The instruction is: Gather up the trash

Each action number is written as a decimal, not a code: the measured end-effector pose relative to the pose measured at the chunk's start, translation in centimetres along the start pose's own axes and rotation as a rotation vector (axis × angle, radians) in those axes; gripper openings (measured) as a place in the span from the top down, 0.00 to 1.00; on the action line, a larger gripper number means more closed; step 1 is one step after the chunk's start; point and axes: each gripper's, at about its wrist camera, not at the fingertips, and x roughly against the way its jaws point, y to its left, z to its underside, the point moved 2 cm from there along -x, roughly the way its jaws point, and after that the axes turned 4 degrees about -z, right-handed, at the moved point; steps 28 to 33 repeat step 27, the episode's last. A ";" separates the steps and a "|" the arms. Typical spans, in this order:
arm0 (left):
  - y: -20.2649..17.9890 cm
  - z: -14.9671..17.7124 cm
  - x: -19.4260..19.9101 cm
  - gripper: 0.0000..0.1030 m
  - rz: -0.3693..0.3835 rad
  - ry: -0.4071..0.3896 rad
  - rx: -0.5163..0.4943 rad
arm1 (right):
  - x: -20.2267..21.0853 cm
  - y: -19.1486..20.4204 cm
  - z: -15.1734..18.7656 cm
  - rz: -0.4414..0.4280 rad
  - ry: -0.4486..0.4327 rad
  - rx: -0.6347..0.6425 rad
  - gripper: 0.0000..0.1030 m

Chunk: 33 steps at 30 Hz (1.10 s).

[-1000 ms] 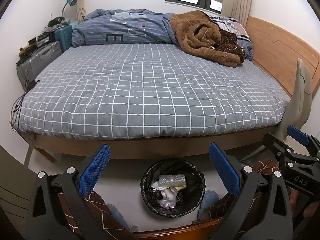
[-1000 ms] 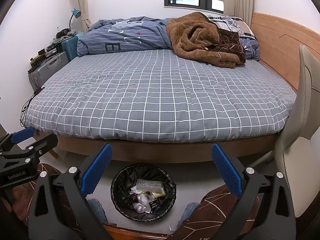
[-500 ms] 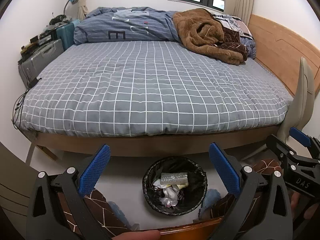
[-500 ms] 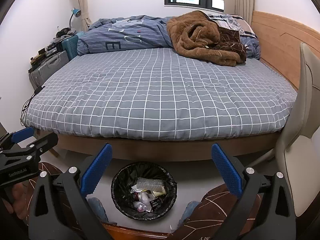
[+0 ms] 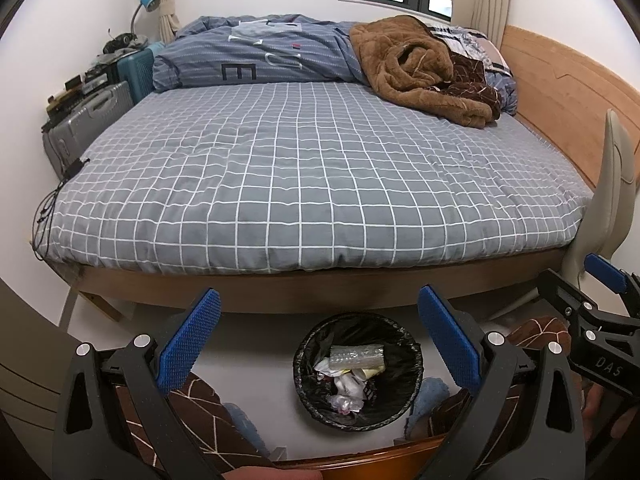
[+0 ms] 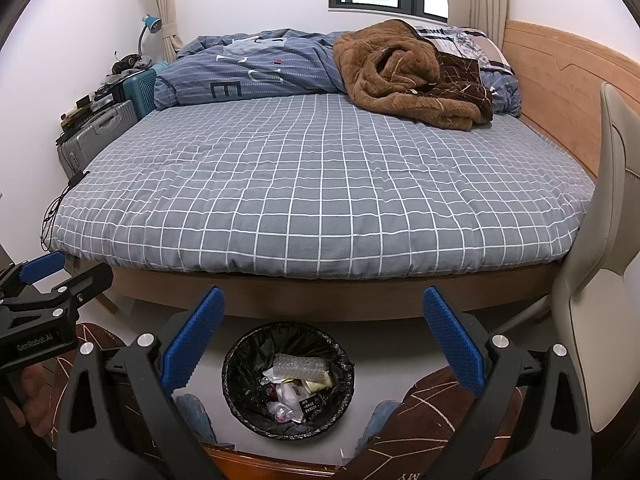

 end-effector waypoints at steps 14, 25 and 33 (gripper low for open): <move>-0.6 0.3 -0.2 0.06 -0.045 0.005 -0.039 | -0.1 0.0 0.0 -0.001 0.004 -0.001 0.07; -0.6 0.2 -0.3 0.06 -0.045 0.010 -0.040 | -0.2 -0.1 0.2 -0.003 0.005 0.000 0.07; -0.7 0.3 -0.3 0.06 -0.048 0.009 -0.042 | -0.3 -0.1 0.2 -0.003 0.006 0.002 0.07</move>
